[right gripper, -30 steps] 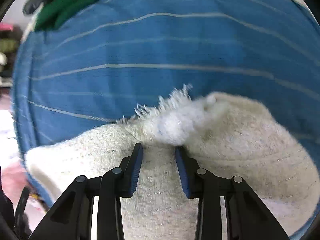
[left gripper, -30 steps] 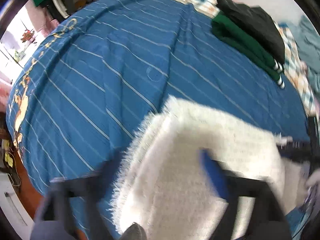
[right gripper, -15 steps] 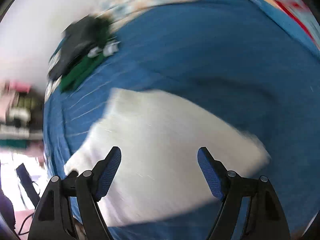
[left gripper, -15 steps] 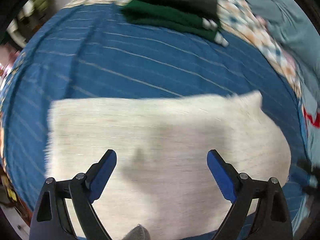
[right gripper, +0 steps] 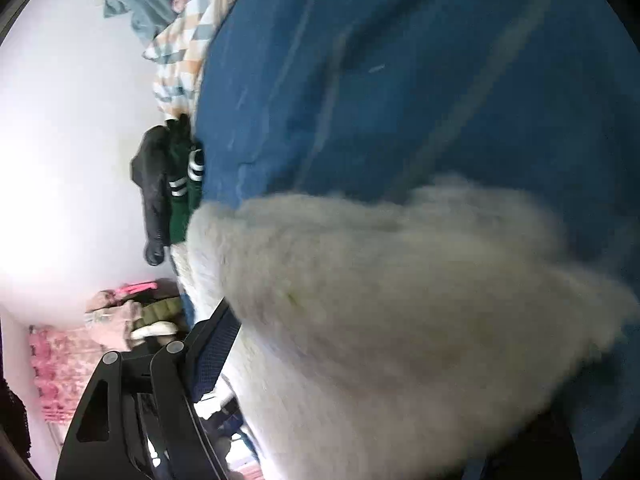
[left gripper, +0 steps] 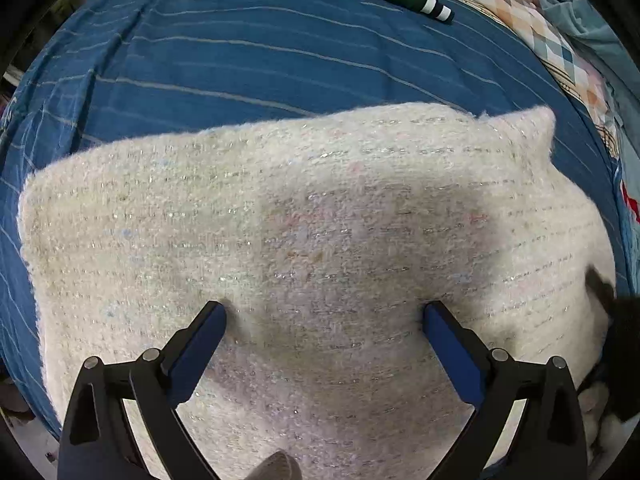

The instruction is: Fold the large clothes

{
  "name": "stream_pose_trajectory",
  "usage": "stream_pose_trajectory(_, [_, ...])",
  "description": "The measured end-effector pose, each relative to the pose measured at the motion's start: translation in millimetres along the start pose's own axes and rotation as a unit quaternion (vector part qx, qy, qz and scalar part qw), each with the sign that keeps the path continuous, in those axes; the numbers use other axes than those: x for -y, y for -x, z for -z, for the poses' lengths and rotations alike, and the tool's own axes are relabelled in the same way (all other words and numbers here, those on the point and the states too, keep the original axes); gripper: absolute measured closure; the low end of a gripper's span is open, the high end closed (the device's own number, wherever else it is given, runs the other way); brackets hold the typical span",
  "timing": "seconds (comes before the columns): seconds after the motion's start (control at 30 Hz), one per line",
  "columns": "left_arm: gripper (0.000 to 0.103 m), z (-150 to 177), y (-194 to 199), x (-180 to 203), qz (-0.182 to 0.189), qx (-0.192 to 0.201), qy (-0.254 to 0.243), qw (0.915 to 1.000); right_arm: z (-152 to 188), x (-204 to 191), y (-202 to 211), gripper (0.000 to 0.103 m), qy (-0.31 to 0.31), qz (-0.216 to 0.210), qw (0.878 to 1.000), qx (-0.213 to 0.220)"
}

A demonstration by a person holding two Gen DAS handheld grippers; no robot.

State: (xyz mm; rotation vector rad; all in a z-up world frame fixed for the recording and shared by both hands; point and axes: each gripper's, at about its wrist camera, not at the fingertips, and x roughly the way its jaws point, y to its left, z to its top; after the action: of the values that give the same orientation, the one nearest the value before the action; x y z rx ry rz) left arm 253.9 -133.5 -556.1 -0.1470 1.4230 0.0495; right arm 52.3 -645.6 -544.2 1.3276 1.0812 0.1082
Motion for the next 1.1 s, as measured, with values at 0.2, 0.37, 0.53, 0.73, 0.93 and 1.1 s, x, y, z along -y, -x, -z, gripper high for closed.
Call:
stream_pose_trajectory(0.2, [0.001, -19, -9, 2, 0.025, 0.0, 0.011, 0.9996, -2, -37, 0, 0.074, 0.013, -0.024, 0.999, 0.025])
stream_pose_trajectory(0.37, [0.001, -38, -17, 22, 0.06, 0.009, 0.02, 0.998, -1, -106, 31, 0.077, 0.082, -0.022, 0.995, 0.05])
stream_pose_trajectory(0.53, [0.001, -65, -21, 53, 0.085, 0.03, -0.004, 0.996, -5, -176, 51, 0.08, 0.169, -0.002, 0.984, 0.06])
stream_pose_trajectory(0.73, [0.001, -68, -15, 44, 0.089, 0.04, 0.009, 0.9952, 4, -220, 41, 0.08, 0.255, 0.033, 0.966, 0.035])
stream_pose_trajectory(0.93, [0.001, -40, 4, 5, 0.074, 0.048, 0.047, 0.995, 58, -255, 30, 0.08, 0.335, 0.032, 0.942, -0.007])
stream_pose_trajectory(1.1, [0.001, -16, 27, -44, 0.057, 0.053, 0.095, 0.9924, 114, -272, 19, 0.081, 0.377, 0.018, 0.924, -0.062])
